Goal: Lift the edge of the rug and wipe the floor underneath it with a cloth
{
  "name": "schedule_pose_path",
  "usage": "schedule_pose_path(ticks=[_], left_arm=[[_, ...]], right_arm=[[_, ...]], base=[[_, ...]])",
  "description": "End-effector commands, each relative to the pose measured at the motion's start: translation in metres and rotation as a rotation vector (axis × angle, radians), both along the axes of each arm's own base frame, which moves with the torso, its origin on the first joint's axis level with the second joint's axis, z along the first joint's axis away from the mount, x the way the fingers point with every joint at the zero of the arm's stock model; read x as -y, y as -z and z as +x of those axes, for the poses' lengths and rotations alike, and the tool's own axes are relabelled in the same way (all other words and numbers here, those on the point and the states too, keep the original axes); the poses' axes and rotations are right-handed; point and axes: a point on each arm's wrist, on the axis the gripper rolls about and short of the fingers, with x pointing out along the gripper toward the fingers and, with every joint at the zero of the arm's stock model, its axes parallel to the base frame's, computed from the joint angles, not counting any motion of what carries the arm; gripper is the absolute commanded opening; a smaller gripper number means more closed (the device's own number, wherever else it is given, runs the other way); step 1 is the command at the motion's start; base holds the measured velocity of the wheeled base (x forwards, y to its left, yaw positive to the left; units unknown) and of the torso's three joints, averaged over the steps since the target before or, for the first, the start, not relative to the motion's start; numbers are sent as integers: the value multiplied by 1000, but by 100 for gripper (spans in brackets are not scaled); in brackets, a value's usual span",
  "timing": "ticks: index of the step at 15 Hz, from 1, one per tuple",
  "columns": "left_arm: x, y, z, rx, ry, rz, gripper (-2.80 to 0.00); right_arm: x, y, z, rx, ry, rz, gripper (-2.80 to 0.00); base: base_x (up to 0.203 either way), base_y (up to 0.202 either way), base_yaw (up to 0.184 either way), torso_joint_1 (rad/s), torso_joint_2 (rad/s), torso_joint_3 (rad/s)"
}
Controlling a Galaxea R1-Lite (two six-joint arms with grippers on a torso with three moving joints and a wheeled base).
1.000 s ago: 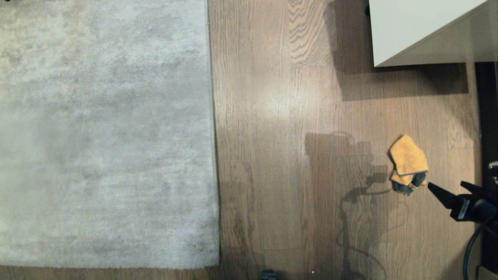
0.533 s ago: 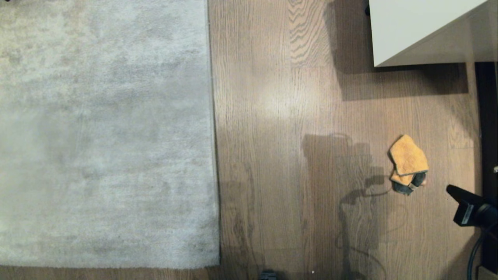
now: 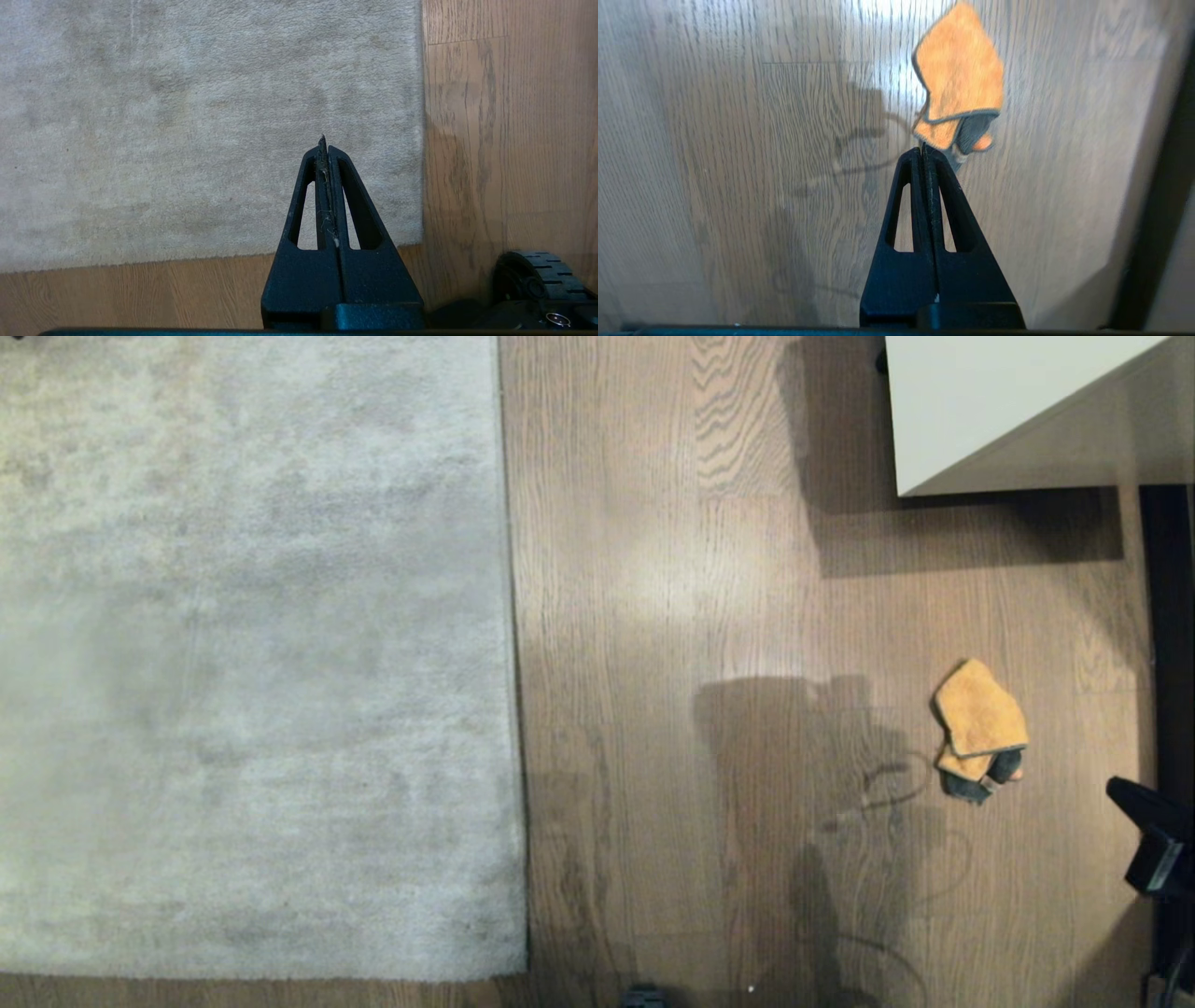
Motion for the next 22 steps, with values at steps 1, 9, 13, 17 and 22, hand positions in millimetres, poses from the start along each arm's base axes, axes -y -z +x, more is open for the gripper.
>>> schedule_pose_path(ticks=[1, 9, 13, 17, 22], left_arm=[[0, 0, 0, 0, -1, 0, -280], [0, 0, 0, 0, -1, 0, -280], [0, 0, 0, 0, -1, 0, -280], [0, 0, 0, 0, -1, 0, -280], [0, 0, 0, 0, -1, 0, -280]], right_arm=[[-7, -15, -18, 79, -5, -69, -280], [-37, -16, -67, 64, -56, -81, -280], [-44, -3, -113, 90, -47, -81, -280], [-47, 24, -145, 54, -28, -88, -280], [-47, 41, -147, -134, -31, -67, -280]], base=[[0, 0, 0, 0, 0, 0], [0, 0, 0, 0, 0, 0], [0, 0, 0, 0, 0, 0], [0, 0, 0, 0, 0, 0], [0, 0, 0, 0, 0, 0]])
